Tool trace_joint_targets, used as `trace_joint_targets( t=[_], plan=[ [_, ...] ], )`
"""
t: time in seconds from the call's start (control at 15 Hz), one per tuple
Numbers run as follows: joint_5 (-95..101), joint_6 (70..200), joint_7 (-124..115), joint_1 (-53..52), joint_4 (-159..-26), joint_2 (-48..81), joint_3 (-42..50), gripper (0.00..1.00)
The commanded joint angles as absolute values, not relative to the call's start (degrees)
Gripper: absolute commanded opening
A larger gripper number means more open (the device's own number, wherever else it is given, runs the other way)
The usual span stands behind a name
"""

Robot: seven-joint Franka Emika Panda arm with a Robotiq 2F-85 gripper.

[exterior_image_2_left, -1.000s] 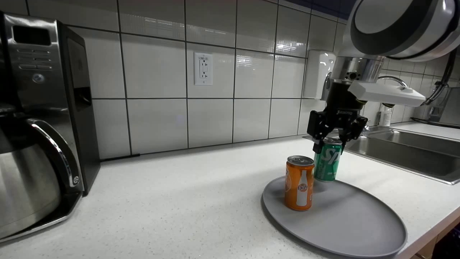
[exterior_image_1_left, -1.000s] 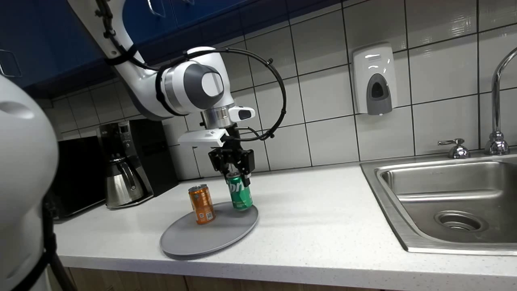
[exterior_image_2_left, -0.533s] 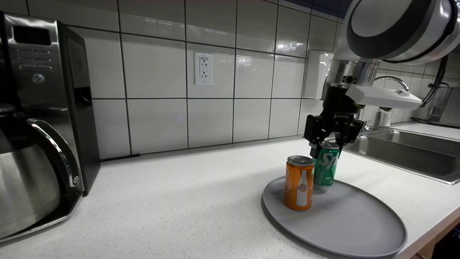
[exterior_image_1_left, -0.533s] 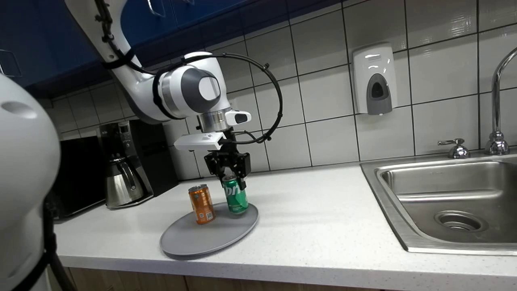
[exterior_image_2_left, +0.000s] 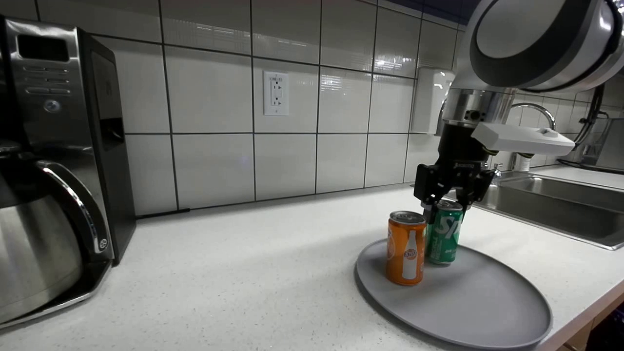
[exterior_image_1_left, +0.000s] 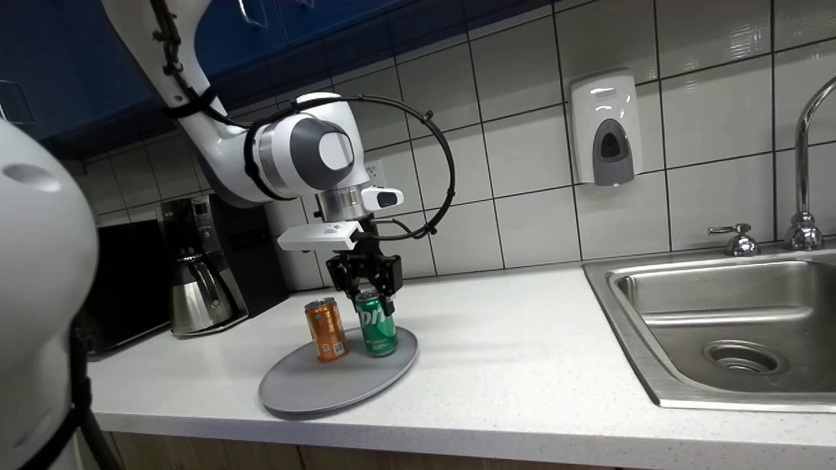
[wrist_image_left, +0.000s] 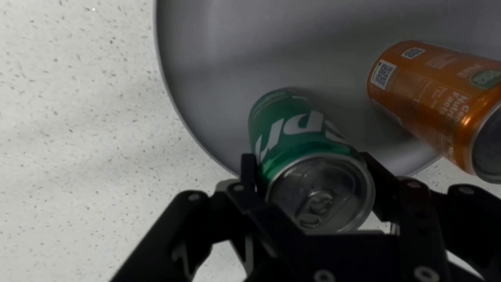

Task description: Put the cans on the grey plate

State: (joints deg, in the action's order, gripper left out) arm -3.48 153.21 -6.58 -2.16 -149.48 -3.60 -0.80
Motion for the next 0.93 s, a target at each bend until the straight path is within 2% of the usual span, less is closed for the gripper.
trace_joint_targets(
  t=[0.0,0.07,0.2,0.87],
  plan=[
    [-3.5,152.2,-5.5,-2.0,-149.8,-4.9,-1.2,0.91],
    [-3.6,152.2,-5.4,-2.0,-149.9,-5.0,-1.1,0.97],
    [-3.6,152.3,-5.5,-1.9,-150.1,-5.5,-1.1,1.0],
    [-3.8,152.3,-4.9,-1.1,-153.5,-13.5,0.3,1.0]
  ],
)
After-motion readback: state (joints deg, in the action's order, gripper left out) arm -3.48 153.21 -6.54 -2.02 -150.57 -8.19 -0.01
